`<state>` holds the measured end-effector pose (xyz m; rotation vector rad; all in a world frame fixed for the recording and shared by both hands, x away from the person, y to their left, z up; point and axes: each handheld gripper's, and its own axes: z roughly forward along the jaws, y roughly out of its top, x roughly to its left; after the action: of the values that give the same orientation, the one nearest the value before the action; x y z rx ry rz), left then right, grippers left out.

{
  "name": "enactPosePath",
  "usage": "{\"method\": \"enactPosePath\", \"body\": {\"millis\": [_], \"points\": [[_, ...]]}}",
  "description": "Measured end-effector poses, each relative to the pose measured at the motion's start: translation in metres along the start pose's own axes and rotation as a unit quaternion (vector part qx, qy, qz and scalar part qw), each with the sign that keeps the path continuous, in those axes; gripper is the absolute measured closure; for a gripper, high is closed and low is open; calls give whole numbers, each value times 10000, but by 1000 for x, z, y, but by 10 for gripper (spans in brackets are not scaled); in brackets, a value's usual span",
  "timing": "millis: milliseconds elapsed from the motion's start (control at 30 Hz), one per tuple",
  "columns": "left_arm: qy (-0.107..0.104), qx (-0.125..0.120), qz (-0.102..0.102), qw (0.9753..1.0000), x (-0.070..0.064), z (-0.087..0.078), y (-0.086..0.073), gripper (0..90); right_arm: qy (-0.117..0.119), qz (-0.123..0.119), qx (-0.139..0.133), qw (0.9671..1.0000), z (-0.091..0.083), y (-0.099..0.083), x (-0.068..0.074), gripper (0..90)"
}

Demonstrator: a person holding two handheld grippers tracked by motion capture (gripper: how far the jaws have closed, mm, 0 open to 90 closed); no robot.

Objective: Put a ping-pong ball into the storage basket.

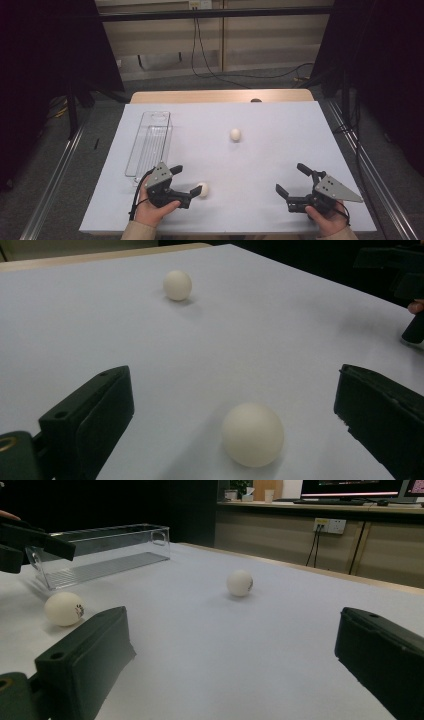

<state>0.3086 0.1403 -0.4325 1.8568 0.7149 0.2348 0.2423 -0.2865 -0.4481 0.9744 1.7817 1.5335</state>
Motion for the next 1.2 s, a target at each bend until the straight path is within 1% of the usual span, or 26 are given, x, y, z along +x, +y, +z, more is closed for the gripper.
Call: {"method": "enactPosePath", "body": {"millis": [67,100,267,300,433,533,667,700,967,1067,1167,1200], "points": [[17,54,29,10000,0,1,0,26,-1,4,3,10000,0,0,0,9],[-3,47,0,10000,0,2,0,26,-3,2,2,10000,0,0,0,9],[0,135,4,9999,-1,4,0,30,-3,-4,1,10000,0,0,0,9],[5,159,44,9999,-1,4,0,30,2,-4,2,10000,0,0,0,9],[12,218,54,9997,-2,6,0,33,14,-1,9,10000,0,0,0,9],[6,281,36,9996,-2,7,1,34,11,0,-7,10000,0,0,0,9],[-18,323,56,9995,-2,9,1,40,12,3,-9,10000,0,0,0,9],[-41,328,32,9994,-3,9,1,40,12,3,-9,10000,0,0,0,9],[-146,442,51,9989,-5,13,1,50,20,5,-10,10000,0,0,0,9],[-135,523,69,9985,-5,14,1,50,17,10,-6,10000,0,0,0,9],[-141,522,76,9985,-6,15,1,50,30,-6,-2,10000,0,0,0,9],[-141,519,42,9985,-6,15,1,49,33,-11,7,10000,0,0,1,9]]}}
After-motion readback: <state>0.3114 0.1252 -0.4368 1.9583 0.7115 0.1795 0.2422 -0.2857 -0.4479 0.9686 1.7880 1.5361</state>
